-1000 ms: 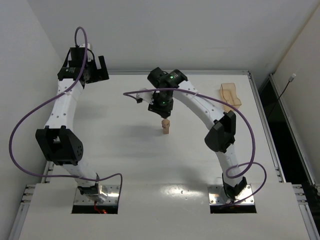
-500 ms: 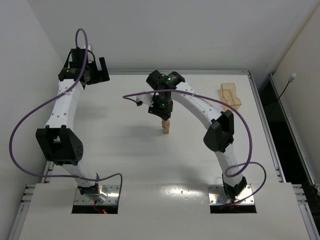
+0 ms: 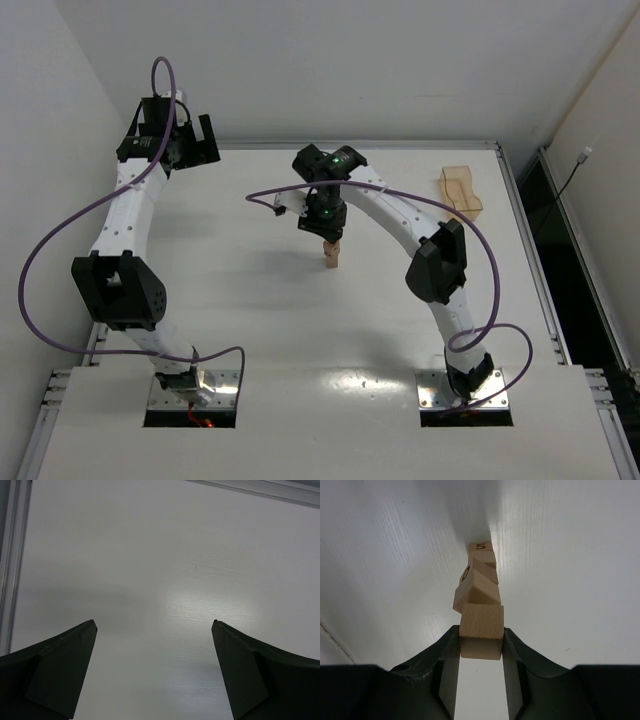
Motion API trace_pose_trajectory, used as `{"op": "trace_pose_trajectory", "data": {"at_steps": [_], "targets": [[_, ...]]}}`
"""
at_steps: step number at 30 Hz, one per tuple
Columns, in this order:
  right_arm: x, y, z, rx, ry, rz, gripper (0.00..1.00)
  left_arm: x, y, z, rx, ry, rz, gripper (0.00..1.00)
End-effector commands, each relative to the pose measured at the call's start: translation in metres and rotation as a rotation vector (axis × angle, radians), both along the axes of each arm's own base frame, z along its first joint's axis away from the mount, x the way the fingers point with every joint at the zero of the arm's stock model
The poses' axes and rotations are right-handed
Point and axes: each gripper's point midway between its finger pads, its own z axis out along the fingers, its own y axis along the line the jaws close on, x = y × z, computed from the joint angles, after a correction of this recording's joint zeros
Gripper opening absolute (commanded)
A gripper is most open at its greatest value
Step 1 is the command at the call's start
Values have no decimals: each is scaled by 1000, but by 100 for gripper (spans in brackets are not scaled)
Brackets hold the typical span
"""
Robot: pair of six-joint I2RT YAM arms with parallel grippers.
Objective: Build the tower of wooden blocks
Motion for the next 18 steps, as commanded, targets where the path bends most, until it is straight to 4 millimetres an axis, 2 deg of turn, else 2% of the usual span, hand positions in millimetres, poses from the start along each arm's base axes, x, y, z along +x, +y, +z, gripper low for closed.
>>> {"op": "trace_pose_trajectory", "data": {"at_steps": [1, 12, 14, 18], "targets": [[-12, -9, -4, -49, 45, 4, 8, 2, 2, 14, -11, -47, 5, 99], [-14, -9, -13, -60, 72, 6, 10, 2, 0, 18, -16, -57, -3, 99], [-14, -9, -13, -60, 72, 6, 11, 4, 0, 14, -17, -48, -3, 99], [-14, -9, -13, -60, 72, 6, 16, 5, -1, 18, -21, -57, -10, 99]]}}
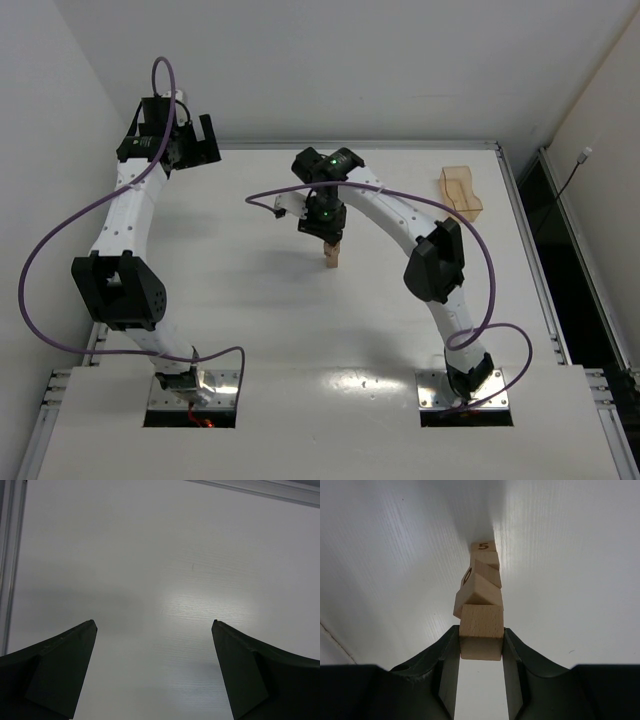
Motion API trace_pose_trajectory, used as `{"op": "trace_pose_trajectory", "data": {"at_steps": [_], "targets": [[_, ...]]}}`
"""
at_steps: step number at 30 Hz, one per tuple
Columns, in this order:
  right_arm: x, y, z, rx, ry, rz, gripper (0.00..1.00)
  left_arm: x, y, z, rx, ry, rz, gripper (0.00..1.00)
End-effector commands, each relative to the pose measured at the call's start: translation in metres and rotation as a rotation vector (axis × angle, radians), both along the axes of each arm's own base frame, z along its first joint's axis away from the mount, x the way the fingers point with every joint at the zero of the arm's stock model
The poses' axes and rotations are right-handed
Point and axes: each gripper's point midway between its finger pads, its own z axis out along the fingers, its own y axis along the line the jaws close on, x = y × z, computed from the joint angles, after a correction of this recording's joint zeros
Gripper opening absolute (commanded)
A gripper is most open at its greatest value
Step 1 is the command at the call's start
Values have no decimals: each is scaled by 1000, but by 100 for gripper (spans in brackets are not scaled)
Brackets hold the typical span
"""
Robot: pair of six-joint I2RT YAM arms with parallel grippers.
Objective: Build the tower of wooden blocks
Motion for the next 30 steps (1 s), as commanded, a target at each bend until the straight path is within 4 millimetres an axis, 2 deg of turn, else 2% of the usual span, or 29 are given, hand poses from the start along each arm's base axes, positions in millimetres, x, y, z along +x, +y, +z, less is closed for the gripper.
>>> {"op": "trace_pose_trajectory", "data": {"at_steps": [1, 3, 4, 6, 7, 9, 10, 12, 13, 18, 21, 22, 23, 24, 25, 26, 27, 28, 30], "targets": [[-13, -8, -4, -44, 53, 6, 20, 5, 1, 18, -12, -56, 0, 99], [-13, -8, -4, -44, 53, 6, 26, 6, 1, 14, -12, -47, 0, 99], [-15, -6, -5, -36, 60, 7, 32, 6, 1, 14, -12, -47, 0, 99], [-15, -6, -5, -36, 60, 7, 39, 6, 1, 14, -12, -47, 0, 99], [-15, -6, -5, -36, 60, 7, 46, 6, 1, 14, -12, -47, 0, 99], [-15, -4, -2, -23, 60, 9, 54, 6, 1, 14, -12, -47, 0, 99], [-15, -4, -2, -22, 60, 9, 62, 6, 1, 14, -12, -47, 0, 99], [-16, 1, 4, 9, 61, 13, 69, 6, 1, 14, -12, -47, 0, 99], [-16, 1, 4, 9, 61, 13, 76, 6, 1, 14, -12, -47, 0, 99], [-17, 15, 28, 107, 44, 37, 90, 6, 1, 14, -12, -47, 0, 99], [-10, 24, 56, 202, -2, 17, 94, 5, 1, 10, -13, -38, 0, 99], [0, 24, 64, 231, -43, -19, 94, 5, 2, 6, -5, -29, -6, 99], [8, 18, 82, 259, -96, -54, 95, 3, 2, 11, 3, -39, -12, 99], [14, 15, 90, 277, -125, -81, 95, 1, 2, 4, 2, -24, -12, 99], [30, 6, 96, 298, -175, -154, 95, -3, -2, -3, 9, -7, -26, 99], [37, -1, 104, 318, -210, -201, 95, -7, -6, -6, 24, 2, -48, 99], [39, -14, 113, 331, -240, -242, 95, -9, -10, -13, 23, 18, -57, 99], [58, -33, 121, 353, -297, -344, 95, -16, -18, -25, 33, 47, -86, 99], [69, -67, 129, 369, -372, -465, 95, -28, -26, -40, 52, 78, -122, 99]]}}
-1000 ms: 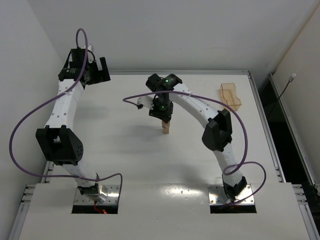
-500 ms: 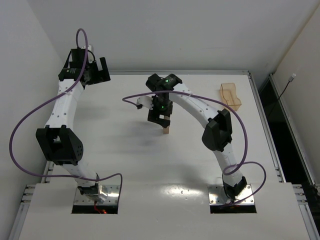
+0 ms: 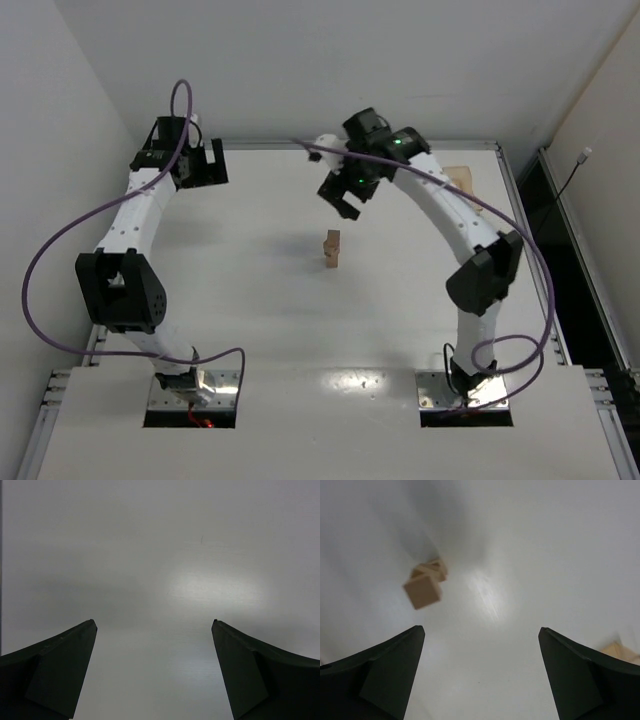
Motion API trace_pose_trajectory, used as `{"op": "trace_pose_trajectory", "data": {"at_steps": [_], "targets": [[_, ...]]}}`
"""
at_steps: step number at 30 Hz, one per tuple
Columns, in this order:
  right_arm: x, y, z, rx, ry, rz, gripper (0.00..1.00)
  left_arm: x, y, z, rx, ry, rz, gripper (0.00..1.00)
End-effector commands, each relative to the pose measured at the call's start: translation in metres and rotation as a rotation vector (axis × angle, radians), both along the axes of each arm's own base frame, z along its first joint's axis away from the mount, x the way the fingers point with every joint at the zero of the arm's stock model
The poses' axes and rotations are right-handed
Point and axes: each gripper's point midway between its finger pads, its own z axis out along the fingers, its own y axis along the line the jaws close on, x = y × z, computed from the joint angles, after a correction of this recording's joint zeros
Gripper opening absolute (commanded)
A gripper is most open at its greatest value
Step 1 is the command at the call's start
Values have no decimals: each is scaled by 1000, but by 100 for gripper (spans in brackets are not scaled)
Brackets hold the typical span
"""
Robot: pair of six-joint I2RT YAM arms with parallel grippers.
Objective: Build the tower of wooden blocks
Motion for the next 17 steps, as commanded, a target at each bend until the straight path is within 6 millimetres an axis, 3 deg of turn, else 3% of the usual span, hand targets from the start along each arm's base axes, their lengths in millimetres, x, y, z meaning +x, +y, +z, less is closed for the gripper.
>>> {"op": "trace_pose_trajectory", "data": {"at_steps": [1, 2, 3, 4, 5, 7, 8, 9, 14, 17], "targets": [[41, -74, 49, 124, -186, -358, 96, -22, -22, -7, 25, 11, -90, 99], [44, -92, 48, 135, -201, -419, 96, -23, -28, -12, 36, 19, -113, 99], [39, -113, 26, 110, -168, -476, 96, -26, -28, -14, 36, 23, -113, 99], [46, -144, 41, 150, -230, -570, 96, -32, -35, -27, 29, 57, -134, 99], [38, -162, 20, 116, -202, -608, 96, -36, -34, -30, 36, 63, -140, 99], [34, -187, 10, 102, -220, -666, 96, -40, -38, -36, 36, 70, -150, 99], [35, -204, 17, 123, -265, -706, 96, -44, -38, -42, 36, 79, -150, 99], [25, -215, -4, 91, -237, -732, 96, -46, -37, -47, 36, 90, -150, 99], [7, -245, -33, 106, -187, -830, 96, -50, -35, -59, 48, 122, -150, 99], [8, -253, -25, 137, -206, -857, 96, -53, -36, -63, 48, 133, -164, 99]]}}
